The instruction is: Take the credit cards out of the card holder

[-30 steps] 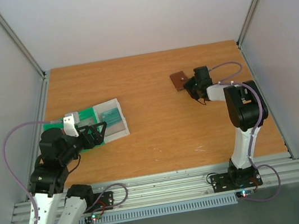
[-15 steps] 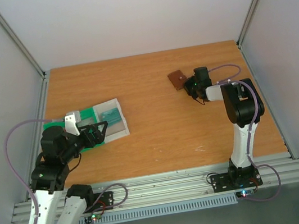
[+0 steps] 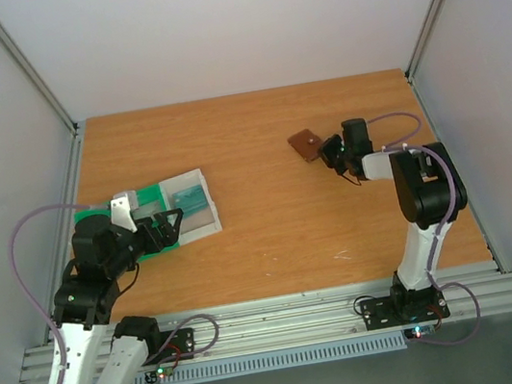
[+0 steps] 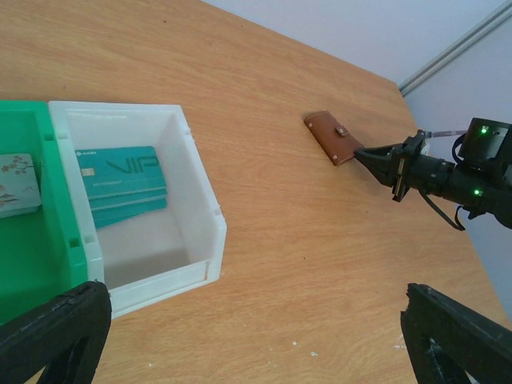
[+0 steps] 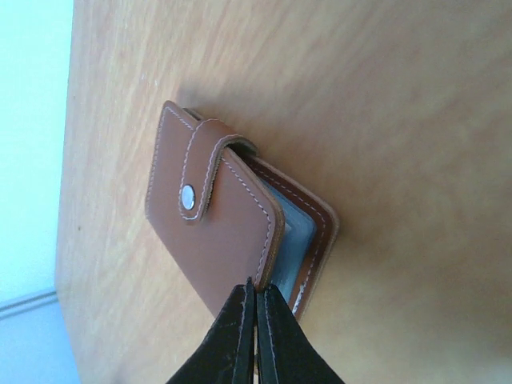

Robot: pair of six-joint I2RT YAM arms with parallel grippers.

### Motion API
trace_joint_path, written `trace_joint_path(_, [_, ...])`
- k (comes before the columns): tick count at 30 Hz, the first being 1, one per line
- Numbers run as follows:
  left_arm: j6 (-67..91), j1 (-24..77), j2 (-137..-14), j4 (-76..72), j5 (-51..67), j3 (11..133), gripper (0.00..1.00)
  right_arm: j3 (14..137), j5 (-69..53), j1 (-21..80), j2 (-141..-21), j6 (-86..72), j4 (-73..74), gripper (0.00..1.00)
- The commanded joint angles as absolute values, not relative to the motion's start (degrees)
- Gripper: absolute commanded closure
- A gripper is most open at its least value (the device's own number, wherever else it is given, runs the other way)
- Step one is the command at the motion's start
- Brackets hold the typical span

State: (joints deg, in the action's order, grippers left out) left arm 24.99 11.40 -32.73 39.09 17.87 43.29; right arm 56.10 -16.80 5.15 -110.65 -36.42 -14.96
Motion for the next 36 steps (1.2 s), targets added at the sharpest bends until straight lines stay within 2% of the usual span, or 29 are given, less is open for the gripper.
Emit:
trace_joint_path(1, [24.7,11.7,-33.6,37.0,21.3,43.9,0.01,51.3,-19.6,5.0,-103.0,-33.2,-11.7,0.99])
trace_joint_path(7, [26.1,11.7,-39.5,40.5,25.3,46.9,0.02,42.8,-22.0,5.2,-93.0,-33.8,-9.3,0.99])
trace_joint_path(18, [29.4,11.8,-45.4,38.2,28.6,46.5,0.08,31.0,-23.6,11.9,-72.9,-29.1,11.5,0.99])
trace_joint_path(26, [30.7,12.8,-47.2,37.8,27.6,46.4,0.10,25.7,-24.8,19.5,-70.9,-30.7,13.6,0.99])
trace_joint_path(32, [31.5,15.9,-47.0,39.9,26.4,46.7,0.12,25.5,-22.8,31.7,-73.3,-34.4,11.2,0.99])
trace_joint_path(36, [32.0,17.9,-46.4,42.5,25.0,47.1,0.14,25.5,-21.4,39.6,-72.8,-37.8,10.7,0.90])
